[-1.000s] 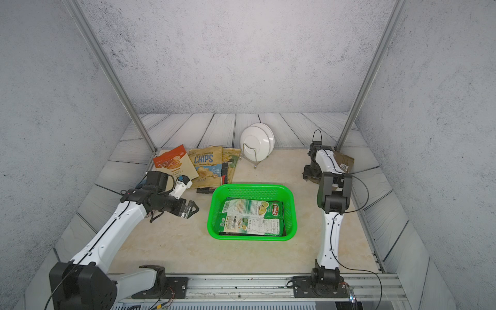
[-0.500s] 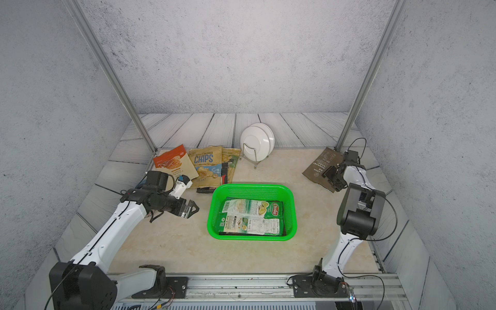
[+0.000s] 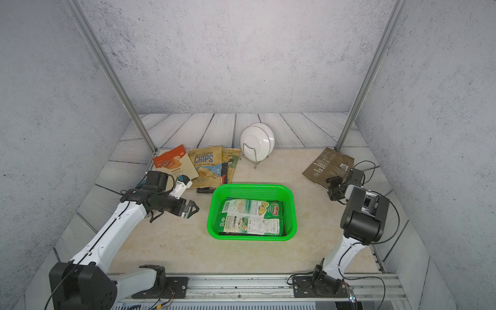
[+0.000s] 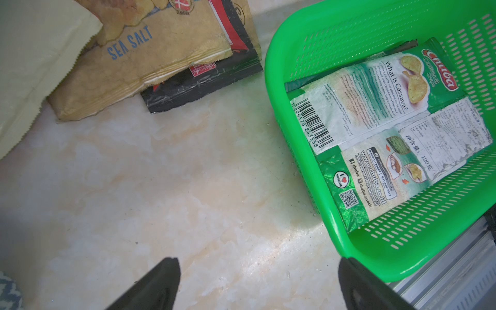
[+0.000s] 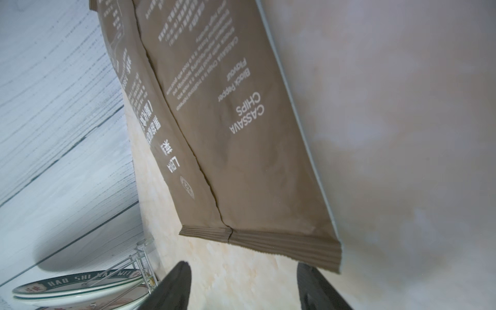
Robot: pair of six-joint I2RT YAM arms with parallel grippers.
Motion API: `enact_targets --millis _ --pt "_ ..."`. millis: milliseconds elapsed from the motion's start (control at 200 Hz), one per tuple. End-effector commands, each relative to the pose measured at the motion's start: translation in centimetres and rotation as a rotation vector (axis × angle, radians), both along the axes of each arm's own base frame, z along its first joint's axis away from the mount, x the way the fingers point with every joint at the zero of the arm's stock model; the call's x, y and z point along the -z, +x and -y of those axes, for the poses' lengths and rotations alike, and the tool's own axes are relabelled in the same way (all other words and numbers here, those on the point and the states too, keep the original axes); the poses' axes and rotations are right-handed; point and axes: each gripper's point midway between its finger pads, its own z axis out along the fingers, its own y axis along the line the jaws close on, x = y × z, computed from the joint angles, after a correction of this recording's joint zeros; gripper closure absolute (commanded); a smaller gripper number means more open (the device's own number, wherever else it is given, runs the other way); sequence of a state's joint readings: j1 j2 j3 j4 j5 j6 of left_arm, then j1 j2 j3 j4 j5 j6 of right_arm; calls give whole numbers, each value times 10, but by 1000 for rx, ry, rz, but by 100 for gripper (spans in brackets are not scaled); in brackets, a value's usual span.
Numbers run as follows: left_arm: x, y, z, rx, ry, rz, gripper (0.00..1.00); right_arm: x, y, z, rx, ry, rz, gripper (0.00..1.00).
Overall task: Put the potato chips into the basket
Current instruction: Pick up the potato chip from the corner of the board.
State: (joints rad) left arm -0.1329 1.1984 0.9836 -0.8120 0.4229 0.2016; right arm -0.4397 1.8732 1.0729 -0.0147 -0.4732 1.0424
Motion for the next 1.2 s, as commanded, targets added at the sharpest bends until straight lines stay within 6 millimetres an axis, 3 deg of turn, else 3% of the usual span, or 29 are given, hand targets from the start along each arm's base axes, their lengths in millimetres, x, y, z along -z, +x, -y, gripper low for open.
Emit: enact_targets --millis 0,365,731,846,1021,1196 --pt "-1 -4 1 10 -6 -1 1 -14 3 14 97 30 65 34" --pt "0 -3 1 12 -7 -4 1 25 11 31 242 91 42 40" --pt "1 -3 0 9 -4 -9 1 44 29 18 223 143 28 43" --pt "1 -3 0 9 -2 -9 1 49 33 18 230 159 38 55" --pt "0 -3 0 8 -1 -6 1 31 39 20 197 118 86 100" --pt "0 -3 0 9 -4 -9 1 -13 35 21 124 -10 123 100"
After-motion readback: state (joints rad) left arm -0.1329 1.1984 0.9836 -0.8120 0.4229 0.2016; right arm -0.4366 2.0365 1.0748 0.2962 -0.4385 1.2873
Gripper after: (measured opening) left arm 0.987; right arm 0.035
